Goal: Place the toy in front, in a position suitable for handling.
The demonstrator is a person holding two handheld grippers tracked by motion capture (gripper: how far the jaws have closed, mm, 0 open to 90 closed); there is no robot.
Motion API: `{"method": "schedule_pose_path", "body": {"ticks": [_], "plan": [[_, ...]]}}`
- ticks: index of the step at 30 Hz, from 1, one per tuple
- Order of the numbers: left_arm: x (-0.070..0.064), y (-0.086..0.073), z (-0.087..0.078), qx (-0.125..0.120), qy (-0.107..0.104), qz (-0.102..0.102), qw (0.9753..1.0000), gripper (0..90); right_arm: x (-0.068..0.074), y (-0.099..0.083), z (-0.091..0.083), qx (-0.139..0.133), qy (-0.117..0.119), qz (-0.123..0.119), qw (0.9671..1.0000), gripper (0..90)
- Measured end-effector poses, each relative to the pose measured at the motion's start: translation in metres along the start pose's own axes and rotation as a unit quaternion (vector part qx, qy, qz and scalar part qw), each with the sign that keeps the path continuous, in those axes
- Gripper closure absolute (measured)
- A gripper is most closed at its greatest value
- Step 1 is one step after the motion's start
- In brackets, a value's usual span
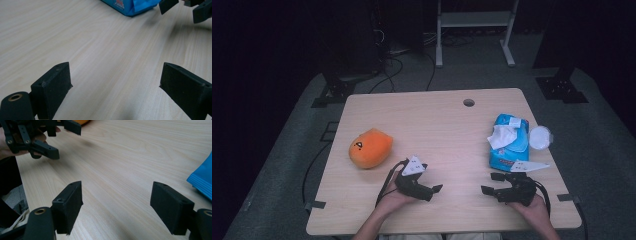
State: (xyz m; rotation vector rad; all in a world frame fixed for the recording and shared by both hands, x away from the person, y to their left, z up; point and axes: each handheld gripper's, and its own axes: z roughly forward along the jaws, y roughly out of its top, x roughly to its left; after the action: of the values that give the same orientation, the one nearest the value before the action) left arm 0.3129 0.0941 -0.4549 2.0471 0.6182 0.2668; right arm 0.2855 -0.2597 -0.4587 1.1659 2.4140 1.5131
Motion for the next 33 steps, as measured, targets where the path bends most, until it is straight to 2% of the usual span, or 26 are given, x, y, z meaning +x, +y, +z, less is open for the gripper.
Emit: {"method": "schedule_pose_path", "body": {"ticks": [6,9,15,19,24,29,30,33], "plan": [[0.009,0.007,-0.01,-0.017,0.007,-0.016,0.9997,9.5,0.0,0.0,-0.001,0.0,-0.002,0.0,1.0,24.6],[0.013,0.012,-0.018,-0.029,0.019,-0.017,0.9992,9.6,0.0,-0.001,0.0,0.003,-0.003,-0.001,1.0,24.6],[0.028,0.021,-0.041,-0.071,0.052,-0.032,0.9956,9.6,0.002,-0.002,-0.001,0.002,-0.005,-0.001,1.0,24.6],[0.036,0.025,-0.059,-0.087,0.074,-0.029,0.993,9.6,0.001,-0.002,0.0,0.006,-0.009,-0.001,0.9999,24.5],[0.048,0.027,-0.081,-0.113,0.101,-0.042,0.9876,9.6,0.002,-0.002,0.001,0.006,-0.008,-0.002,0.9999,24.4],[0.06,0.024,-0.098,-0.122,0.13,-0.05,0.9828,9.6,0.003,-0.002,0.001,0.008,-0.008,-0.005,0.9999,24.4],[0.063,0.023,-0.103,-0.126,0.137,-0.053,0.9811,9.6,0.003,-0.002,0.001,0.01,-0.008,-0.006,0.9999,24.3],[0.07,0.021,-0.111,-0.133,0.148,-0.062,0.978,9.6,0.004,-0.002,0.001,0.009,-0.009,-0.006,0.9999,24.3]]}}
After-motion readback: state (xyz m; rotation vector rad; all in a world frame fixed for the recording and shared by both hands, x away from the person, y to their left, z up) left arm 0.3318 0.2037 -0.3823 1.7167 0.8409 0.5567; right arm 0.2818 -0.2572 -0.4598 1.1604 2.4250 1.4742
